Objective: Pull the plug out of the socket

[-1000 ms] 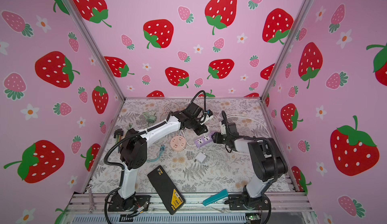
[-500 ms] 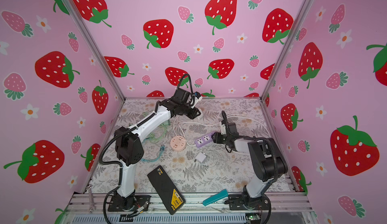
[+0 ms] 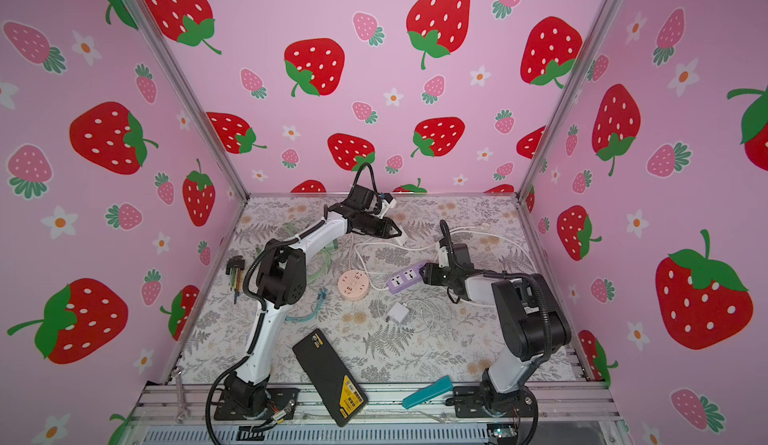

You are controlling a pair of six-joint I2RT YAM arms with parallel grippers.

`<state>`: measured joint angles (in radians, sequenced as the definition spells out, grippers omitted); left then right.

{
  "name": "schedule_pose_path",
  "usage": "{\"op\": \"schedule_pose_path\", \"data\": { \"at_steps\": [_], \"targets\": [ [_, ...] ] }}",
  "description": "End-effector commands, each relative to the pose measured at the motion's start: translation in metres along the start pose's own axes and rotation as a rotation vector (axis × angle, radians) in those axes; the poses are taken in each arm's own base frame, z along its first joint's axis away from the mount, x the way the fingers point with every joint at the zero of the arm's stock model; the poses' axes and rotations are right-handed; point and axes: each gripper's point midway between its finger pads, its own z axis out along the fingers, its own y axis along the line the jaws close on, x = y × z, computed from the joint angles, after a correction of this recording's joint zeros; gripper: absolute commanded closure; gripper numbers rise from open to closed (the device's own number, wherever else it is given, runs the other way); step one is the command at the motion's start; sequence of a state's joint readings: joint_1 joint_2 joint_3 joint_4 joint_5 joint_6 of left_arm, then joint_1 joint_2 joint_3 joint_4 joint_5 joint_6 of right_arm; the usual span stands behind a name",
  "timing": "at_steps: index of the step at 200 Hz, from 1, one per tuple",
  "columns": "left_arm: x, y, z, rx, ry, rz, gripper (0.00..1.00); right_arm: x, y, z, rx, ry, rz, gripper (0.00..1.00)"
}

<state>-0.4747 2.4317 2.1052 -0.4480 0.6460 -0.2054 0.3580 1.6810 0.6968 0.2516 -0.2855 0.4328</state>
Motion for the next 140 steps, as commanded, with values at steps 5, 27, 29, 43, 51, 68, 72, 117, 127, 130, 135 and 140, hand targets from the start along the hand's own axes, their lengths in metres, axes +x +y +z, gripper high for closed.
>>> {"op": "schedule_pose_path", "data": {
  "at_steps": [5,27,29,43,51,68,72,117,127,130,135,140],
  "targets": [
    [-0.027,-0.021,-0.002,0.131,-0.073,-0.011,0.88,0.078,-0.055,0.004,0.224,0.241,0.050,0.39],
    [-0.024,-0.006,0.009,0.120,-0.071,-0.032,0.87,0.077,-0.055,0.004,0.224,0.239,0.049,0.39],
    [-0.023,-0.004,0.009,0.119,-0.069,-0.035,0.87,0.078,-0.055,0.004,0.224,0.240,0.049,0.39],
    [-0.021,0.002,0.013,0.112,-0.063,-0.045,0.87,0.078,-0.055,0.004,0.224,0.240,0.049,0.39],
    [-0.019,0.007,0.015,0.099,-0.060,-0.052,0.86,0.078,-0.055,0.004,0.224,0.241,0.050,0.39],
    [-0.016,0.015,0.019,0.079,-0.055,-0.058,0.85,0.078,-0.055,0.004,0.224,0.240,0.048,0.39],
    [-0.015,0.016,0.020,0.074,-0.053,-0.060,0.84,0.078,-0.055,0.004,0.224,0.239,0.048,0.39],
    [-0.007,0.033,0.027,0.039,-0.038,-0.088,0.75,0.077,-0.056,0.005,0.224,0.238,0.048,0.39],
    [-0.006,0.036,0.027,0.032,-0.037,-0.096,0.71,0.077,-0.055,0.005,0.225,0.237,0.048,0.39],
    [-0.006,0.037,0.027,0.030,-0.038,-0.097,0.70,0.077,-0.055,0.005,0.224,0.238,0.048,0.39],
    [-0.005,0.038,0.027,0.028,-0.037,-0.100,0.68,0.077,-0.055,0.005,0.224,0.237,0.048,0.39],
    [-0.006,0.039,0.027,0.024,-0.039,-0.102,0.65,0.077,-0.055,0.005,0.224,0.237,0.048,0.39]
  ]
}}
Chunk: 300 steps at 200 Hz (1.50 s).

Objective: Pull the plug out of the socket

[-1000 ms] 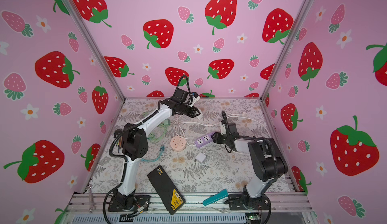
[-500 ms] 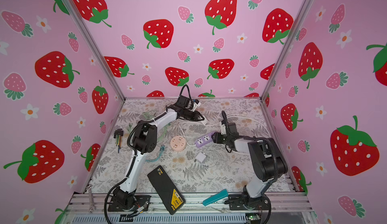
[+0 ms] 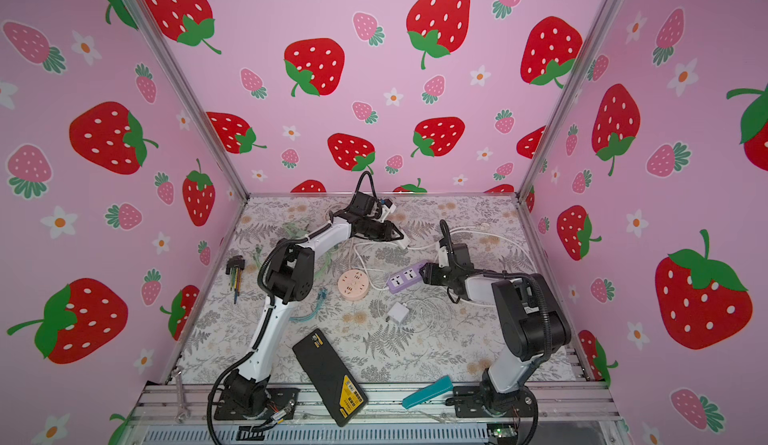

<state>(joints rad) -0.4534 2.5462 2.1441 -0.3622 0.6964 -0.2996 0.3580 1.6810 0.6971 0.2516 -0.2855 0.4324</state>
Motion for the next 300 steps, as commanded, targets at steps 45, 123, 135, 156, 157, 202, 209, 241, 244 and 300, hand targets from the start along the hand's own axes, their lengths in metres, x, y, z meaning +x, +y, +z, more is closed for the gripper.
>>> {"op": "schedule_pose_path", "data": {
  "at_steps": [45,123,135,156,157,202,209,241,244,300],
  "targets": [
    [-0.014,0.009,-0.006,-0.041,-0.040,-0.003,0.55,0.078,-0.056,0.004,0.225,0.240,0.049,0.39],
    [-0.014,0.033,-0.047,-0.230,-0.053,-0.018,0.49,0.078,-0.055,0.004,0.225,0.239,0.050,0.39],
    [-0.015,0.035,-0.057,-0.264,-0.063,-0.016,0.49,0.077,-0.055,0.004,0.225,0.239,0.050,0.39],
    [-0.019,0.031,-0.078,-0.316,-0.084,0.012,0.49,0.077,-0.055,0.004,0.225,0.237,0.048,0.39],
    [-0.019,0.031,-0.079,-0.319,-0.086,0.014,0.49,0.077,-0.055,0.004,0.226,0.236,0.048,0.39],
    [-0.025,0.006,-0.116,-0.366,-0.093,0.081,0.47,0.075,-0.055,0.006,0.227,0.234,0.049,0.39],
    [-0.026,0.005,-0.118,-0.371,-0.089,0.080,0.47,0.075,-0.056,0.006,0.230,0.234,0.048,0.39],
    [-0.024,-0.001,-0.128,-0.393,-0.080,0.085,0.49,0.075,-0.056,0.006,0.233,0.236,0.051,0.39],
    [-0.025,-0.002,-0.130,-0.393,-0.084,0.088,0.49,0.075,-0.056,0.006,0.233,0.237,0.050,0.39],
    [-0.031,-0.045,-0.206,-0.489,-0.239,0.190,0.49,0.045,-0.045,-0.006,0.240,0.164,0.029,0.39]
  ]
}}
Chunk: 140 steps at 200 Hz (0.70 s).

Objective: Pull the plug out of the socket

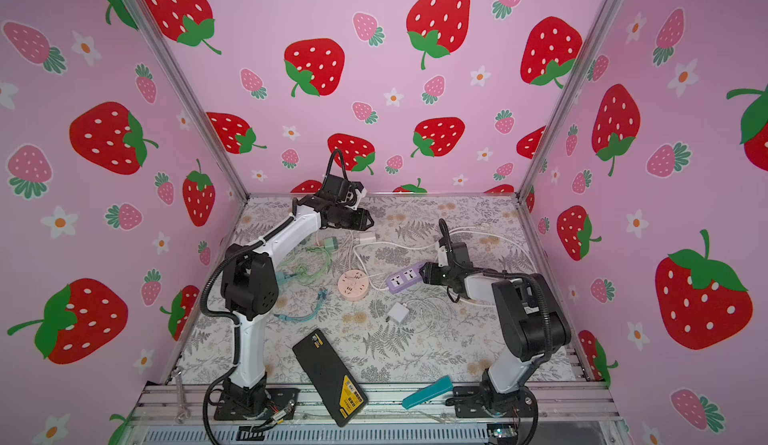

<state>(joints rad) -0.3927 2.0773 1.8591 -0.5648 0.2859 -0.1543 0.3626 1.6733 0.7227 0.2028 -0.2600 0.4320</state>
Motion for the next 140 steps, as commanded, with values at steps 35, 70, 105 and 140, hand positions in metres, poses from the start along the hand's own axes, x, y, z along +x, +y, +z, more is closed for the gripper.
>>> {"op": "schedule_pose_path", "data": {
  "at_steps": [35,70,105,140],
  "targets": [
    [-0.026,-0.004,-0.129,-0.178,-0.340,0.086,0.49,0.018,-0.028,-0.007,0.190,0.126,0.021,0.38],
    [0.006,0.014,-0.176,-0.300,-0.438,0.069,0.46,-0.017,-0.009,-0.015,0.160,0.073,0.014,0.38],
    [0.044,0.034,-0.200,-0.382,-0.455,0.036,0.43,-0.051,0.026,-0.032,0.059,0.021,-0.005,0.35],
    [0.076,0.076,-0.217,-0.548,-0.504,-0.045,0.39,-0.089,0.050,-0.071,0.005,-0.110,-0.056,0.33]
  ]
}}
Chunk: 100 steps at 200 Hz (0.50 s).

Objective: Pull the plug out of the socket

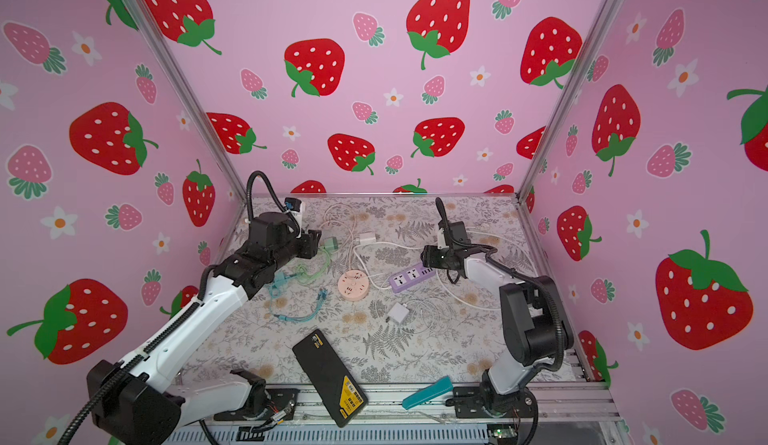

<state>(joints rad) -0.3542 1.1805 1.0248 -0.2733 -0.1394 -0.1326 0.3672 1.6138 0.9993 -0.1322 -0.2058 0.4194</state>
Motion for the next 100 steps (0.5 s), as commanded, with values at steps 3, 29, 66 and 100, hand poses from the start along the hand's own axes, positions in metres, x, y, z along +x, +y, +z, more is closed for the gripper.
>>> {"op": "schedule_pose_path", "data": {
  "at_steps": [3,29,66,100],
  "targets": [
    [0.005,0.044,-0.010,-0.196,-0.075,-0.054,0.38,-0.032,0.016,-0.041,-0.036,-0.109,-0.043,0.33],
    [0.035,0.096,-0.015,-0.387,-0.115,-0.145,0.28,-0.064,0.001,-0.084,0.055,-0.328,-0.080,0.23],
    [0.079,0.137,-0.018,-0.559,-0.152,-0.161,0.17,-0.083,-0.036,-0.142,0.259,-0.649,-0.096,0.02],
    [0.125,0.167,-0.019,-0.658,-0.167,-0.202,0.16,-0.059,-0.113,-0.189,0.635,-0.899,0.055,0.00]
  ]
}}
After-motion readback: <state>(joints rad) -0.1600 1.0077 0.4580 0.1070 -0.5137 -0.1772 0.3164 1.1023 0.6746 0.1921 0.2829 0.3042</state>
